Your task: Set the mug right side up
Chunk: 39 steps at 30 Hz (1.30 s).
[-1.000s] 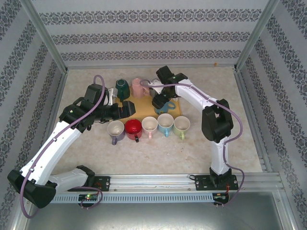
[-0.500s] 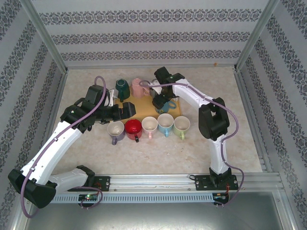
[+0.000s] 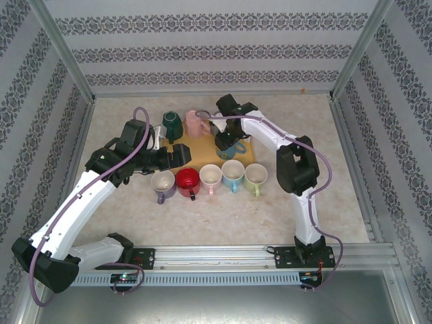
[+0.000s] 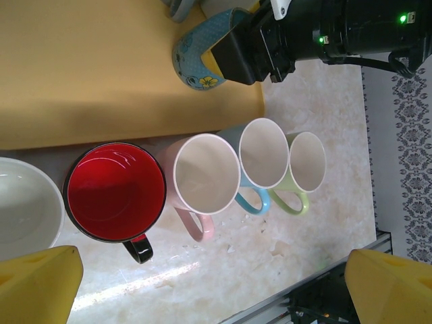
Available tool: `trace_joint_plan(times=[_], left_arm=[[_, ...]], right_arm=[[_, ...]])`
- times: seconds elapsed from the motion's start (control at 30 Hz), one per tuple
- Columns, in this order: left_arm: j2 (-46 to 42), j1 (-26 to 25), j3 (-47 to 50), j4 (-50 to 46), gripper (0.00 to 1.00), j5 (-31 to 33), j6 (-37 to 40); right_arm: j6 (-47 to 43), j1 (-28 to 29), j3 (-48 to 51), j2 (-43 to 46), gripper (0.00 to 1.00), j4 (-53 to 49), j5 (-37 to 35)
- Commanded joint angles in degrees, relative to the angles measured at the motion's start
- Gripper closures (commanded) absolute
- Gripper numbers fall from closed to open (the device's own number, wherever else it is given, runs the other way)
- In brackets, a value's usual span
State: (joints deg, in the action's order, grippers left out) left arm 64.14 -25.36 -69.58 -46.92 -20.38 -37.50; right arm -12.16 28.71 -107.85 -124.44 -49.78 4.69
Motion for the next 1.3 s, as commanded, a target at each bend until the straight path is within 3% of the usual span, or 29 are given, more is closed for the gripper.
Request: trace_joint_plan(times=[0.0,0.4,0.73,0.83,1.03,1.17,1.27], left_arm=[[0.38,0.70,-0.20,1.68,0.00,-0.44,0.01],[0.19,0.71,-2.56,0.69,0.00,1.23,0.30],[1.84,0.68,-5.90,3.25,0.00,0.14,0.24],[2.38,0.72,-6.18,6.11,0.00,-1.11,-0.16],[4.07,0.68,-5.03,16.75,0.00,-5.25,-2.10],[5.49,0.69,-1.89,30.74,0.00,-10.00,-6.38],[7.52,0.59,0.86,43.85,0.02,-14.18,-11.45]], right_arm=[[2.56,-0.33,-3.85,0.35,0.71,-0.95,3.37],[4.97,0.21,-6.93,10.03,0.78,0.71,-0.49],[19.17,-0.02,-9.68,20.62,0.80,0.80,-3.86],[25.62,-0.51,-12.30,22.96,0.80,-0.18,-2.02],[45.87,-5.08,-12.49,28.20,0.82,3.26,8.43],[63.08,-9.40,-4.68,33.92,0.85,11.50,18.62],[73.21,-11.49,4.22,39.63,0.85,21.21,22.06]])
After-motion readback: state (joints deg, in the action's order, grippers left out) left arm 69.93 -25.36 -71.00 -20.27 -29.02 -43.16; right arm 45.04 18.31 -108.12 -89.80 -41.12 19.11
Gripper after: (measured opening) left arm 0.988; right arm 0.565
